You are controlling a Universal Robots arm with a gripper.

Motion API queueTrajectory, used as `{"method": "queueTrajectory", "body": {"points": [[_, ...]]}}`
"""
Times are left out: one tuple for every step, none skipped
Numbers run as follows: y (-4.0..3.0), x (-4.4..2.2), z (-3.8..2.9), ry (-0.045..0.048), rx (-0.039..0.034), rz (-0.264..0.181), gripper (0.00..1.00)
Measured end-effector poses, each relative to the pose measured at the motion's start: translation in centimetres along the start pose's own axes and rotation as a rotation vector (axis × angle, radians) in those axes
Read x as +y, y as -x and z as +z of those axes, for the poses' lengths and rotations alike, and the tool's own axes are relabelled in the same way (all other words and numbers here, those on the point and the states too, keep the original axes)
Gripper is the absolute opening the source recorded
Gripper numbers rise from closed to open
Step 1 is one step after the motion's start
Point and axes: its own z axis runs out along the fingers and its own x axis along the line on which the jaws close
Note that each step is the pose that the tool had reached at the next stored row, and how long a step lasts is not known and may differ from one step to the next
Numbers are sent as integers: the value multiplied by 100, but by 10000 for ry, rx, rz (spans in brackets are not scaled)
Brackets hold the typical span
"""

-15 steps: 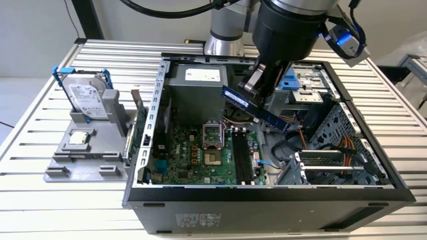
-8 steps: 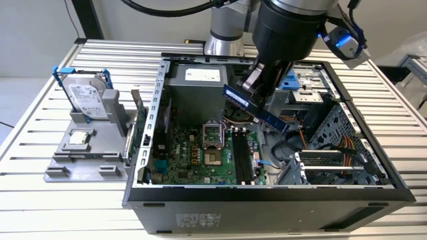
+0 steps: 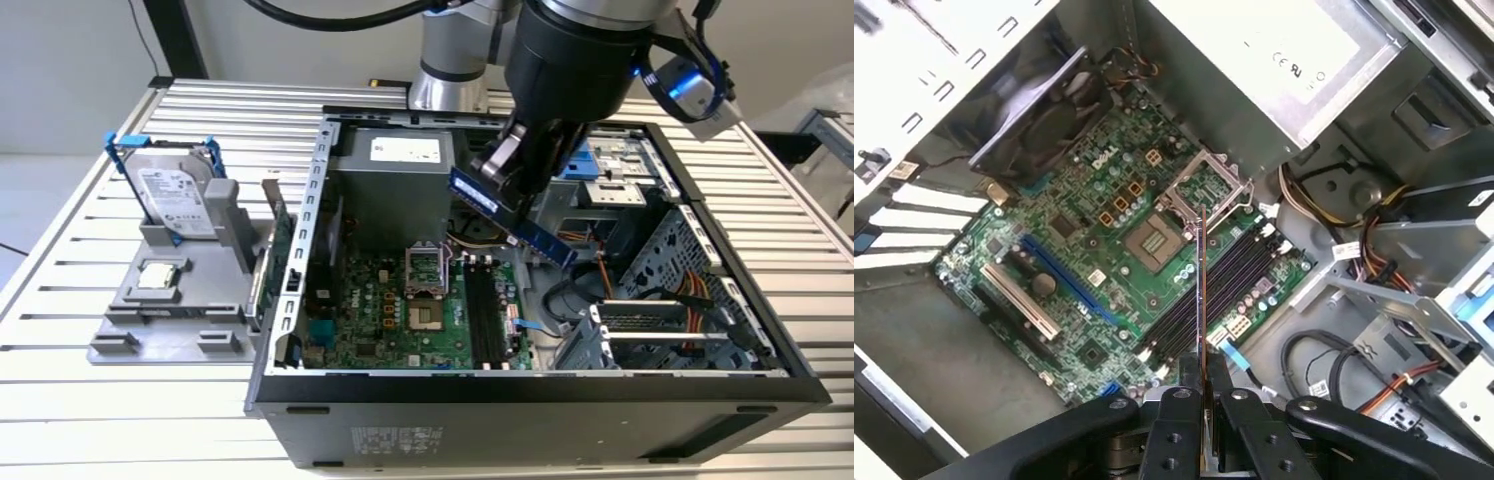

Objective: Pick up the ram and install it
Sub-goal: 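Insert the ram into the slot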

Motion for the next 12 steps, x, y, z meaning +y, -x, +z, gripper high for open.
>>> {"method": "queueTrajectory", "body": {"points": [[0, 0, 0, 0, -4, 63, 0], [0, 0, 0, -1, -7, 128, 0], [0, 0, 0, -1, -10, 190, 0], [0, 0, 0, -2, -13, 252, 0], [0, 0, 0, -2, -16, 310, 0], [0, 0, 0, -3, -20, 371, 0], [0, 0, 0, -3, -22, 421, 0], [0, 0, 0, -4, -25, 484, 0], [0, 0, 0, -4, -28, 541, 0], [0, 0, 0, -4, -31, 597, 0], [0, 0, 0, -5, -34, 657, 0], [0, 0, 0, -6, -37, 716, 0]]}}
